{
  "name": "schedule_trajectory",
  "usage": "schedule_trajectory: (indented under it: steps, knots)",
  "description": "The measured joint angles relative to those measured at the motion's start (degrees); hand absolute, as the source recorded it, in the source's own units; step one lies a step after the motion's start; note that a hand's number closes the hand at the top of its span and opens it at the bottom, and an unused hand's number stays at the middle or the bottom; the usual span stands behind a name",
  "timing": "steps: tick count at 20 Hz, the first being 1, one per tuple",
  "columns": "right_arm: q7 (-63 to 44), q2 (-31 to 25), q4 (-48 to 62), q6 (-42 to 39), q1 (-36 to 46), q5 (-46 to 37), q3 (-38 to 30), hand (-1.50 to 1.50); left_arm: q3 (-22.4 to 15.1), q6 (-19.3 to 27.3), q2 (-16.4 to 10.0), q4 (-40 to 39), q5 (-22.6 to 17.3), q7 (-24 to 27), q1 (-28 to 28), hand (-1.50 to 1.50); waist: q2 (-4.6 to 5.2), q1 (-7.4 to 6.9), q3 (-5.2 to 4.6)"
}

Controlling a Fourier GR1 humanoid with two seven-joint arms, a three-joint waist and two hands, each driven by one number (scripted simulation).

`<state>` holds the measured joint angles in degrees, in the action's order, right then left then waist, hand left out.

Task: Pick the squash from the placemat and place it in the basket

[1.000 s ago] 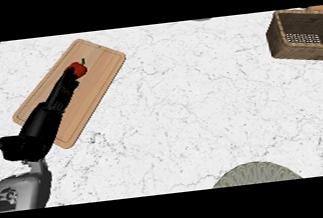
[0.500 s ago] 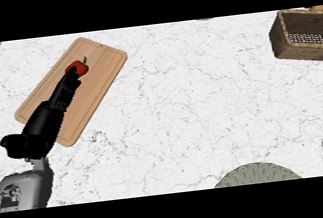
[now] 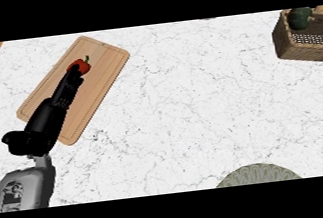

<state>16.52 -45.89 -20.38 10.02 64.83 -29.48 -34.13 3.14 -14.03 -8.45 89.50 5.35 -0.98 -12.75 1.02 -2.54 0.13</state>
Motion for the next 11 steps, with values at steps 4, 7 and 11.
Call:
schedule_trajectory:
  steps: [4,7,11]
  knots:
    - [1.58,-0.91,1.83,-1.26,2.14,1.81,-1.34,-1.50,0.31,-0.09,-0.11,-0.39,-0.19,-0.33,-0.56,0.00,-0.04,0.02,-0.01]
    - [1.21,-3.07,3.21,-3.63,3.36,3.95,-3.23,-1.50,0.34,0.19,-0.02,0.13,-0.02,-0.13,-0.17,0.00,-0.10,0.13,-0.02]
    - [-2.47,-6.25,5.14,-5.58,4.63,7.15,-6.38,-1.50,0.07,0.55,0.25,0.50,0.42,0.06,0.56,0.00,-0.20,0.33,-0.03]
